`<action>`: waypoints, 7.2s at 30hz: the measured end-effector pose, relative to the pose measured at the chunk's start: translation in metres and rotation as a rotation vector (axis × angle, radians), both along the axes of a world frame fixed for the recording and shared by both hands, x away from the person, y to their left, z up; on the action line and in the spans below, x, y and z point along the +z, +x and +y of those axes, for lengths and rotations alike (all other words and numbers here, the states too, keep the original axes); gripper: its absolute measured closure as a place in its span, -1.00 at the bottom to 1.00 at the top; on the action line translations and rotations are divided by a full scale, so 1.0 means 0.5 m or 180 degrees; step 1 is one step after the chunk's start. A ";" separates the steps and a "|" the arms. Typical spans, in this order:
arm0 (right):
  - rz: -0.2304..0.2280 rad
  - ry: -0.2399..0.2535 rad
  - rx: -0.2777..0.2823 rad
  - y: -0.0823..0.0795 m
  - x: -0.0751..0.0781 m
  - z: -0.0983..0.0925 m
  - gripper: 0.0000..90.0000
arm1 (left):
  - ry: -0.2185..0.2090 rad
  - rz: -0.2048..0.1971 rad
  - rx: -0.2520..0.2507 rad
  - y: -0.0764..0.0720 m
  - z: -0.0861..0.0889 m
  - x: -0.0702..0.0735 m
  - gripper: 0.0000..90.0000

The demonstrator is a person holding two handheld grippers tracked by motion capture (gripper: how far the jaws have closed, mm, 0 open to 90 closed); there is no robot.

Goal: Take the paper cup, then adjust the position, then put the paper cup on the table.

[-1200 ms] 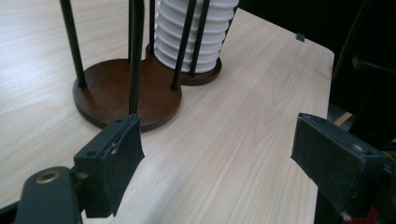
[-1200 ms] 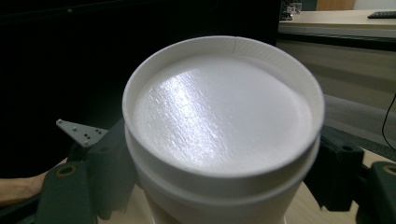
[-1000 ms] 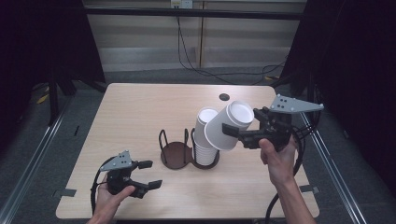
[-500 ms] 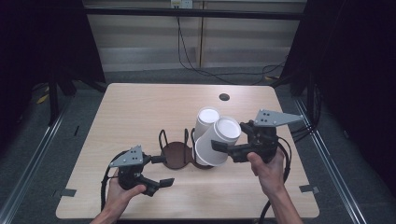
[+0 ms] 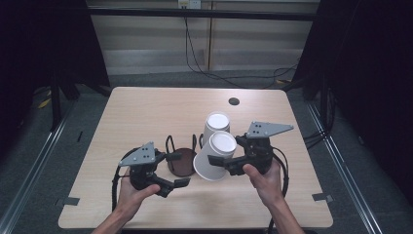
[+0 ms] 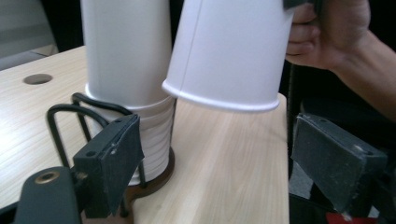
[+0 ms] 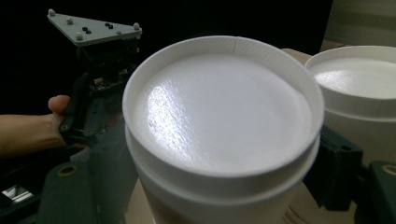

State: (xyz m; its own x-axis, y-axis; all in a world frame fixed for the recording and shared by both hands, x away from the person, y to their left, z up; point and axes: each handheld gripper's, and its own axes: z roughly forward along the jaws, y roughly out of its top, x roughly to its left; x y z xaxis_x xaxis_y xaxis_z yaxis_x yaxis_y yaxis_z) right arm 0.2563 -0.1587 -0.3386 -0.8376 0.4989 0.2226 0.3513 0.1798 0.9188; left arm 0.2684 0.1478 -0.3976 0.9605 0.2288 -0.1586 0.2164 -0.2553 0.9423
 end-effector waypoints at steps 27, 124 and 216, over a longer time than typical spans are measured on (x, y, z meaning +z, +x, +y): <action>0.0198 -0.0036 0.0264 0.020 -0.060 0.058 -0.47 | 0.0036 0.0022 -0.0046 0.008 -0.051 -0.041 -0.69; 0.0526 -0.1119 0.0995 0.024 -0.118 0.097 -0.65 | 0.2114 0.0188 -0.0416 0.006 -0.049 -0.040 -0.55; 0.0623 -0.1922 0.1683 0.011 -0.150 0.171 -0.44 | 0.2353 0.0091 -0.0981 -0.014 -0.078 -0.059 -0.69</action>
State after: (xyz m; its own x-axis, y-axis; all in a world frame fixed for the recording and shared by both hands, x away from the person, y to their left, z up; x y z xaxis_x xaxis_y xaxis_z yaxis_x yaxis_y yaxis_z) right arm 0.2617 -0.0732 -0.4138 -0.9693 0.1302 0.2088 0.2254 0.8097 0.5419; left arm 0.2615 0.1088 -0.4271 0.9954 0.0093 -0.0950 0.0559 -0.8637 0.5009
